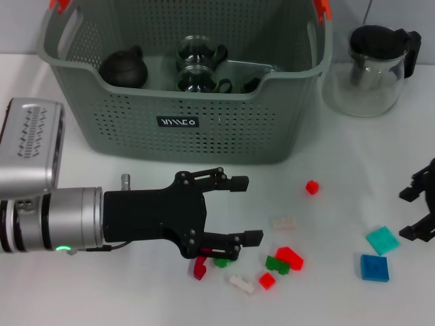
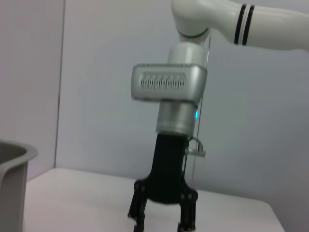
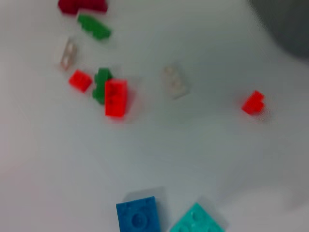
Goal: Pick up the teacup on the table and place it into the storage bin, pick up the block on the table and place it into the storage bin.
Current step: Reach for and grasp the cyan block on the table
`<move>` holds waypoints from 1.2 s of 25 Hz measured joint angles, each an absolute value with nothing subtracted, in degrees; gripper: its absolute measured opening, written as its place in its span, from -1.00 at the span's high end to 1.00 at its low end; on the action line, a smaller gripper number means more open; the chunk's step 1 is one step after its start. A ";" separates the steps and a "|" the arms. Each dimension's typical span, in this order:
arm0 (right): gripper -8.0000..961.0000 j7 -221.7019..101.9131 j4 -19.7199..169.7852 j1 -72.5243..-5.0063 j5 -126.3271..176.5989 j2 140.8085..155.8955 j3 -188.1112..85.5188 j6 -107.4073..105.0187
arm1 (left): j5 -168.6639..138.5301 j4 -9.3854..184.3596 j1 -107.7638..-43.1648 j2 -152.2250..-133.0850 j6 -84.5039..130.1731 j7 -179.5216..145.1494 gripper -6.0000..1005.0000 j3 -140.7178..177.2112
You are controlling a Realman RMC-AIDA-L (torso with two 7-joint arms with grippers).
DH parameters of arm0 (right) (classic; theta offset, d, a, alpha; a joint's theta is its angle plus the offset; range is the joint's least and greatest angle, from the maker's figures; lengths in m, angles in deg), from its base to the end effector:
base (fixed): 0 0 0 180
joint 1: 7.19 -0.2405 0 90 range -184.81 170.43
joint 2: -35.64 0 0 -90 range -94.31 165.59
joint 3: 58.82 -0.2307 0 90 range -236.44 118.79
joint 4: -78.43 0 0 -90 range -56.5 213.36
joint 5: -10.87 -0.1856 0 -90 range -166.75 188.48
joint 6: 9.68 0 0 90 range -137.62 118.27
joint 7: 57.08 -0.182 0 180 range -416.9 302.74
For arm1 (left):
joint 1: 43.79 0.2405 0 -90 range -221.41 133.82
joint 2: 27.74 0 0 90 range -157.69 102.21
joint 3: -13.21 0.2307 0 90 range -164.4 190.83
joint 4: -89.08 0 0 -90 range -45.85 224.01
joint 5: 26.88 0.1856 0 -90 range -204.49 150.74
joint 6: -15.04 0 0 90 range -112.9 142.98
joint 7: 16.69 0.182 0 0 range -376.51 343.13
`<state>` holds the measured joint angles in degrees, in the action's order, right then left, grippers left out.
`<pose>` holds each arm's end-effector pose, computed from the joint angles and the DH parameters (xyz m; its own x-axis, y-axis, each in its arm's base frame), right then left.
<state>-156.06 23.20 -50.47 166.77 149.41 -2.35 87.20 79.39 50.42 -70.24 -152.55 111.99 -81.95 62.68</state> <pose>0.2436 0.3318 0.0194 0.8616 -0.2766 0.4257 -0.2356 -0.9606 -0.1473 -0.1688 0.2630 -0.0570 0.7877 0.1246 0.6034 0.1907 -0.9806 -0.0465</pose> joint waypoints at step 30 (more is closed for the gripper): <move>-0.64 -151.53 21.90 -52.36 175.84 155.71 14.34 82.33 | 76.12 53.75 -70.66 -152.54 105.26 -81.53 -0.73 59.14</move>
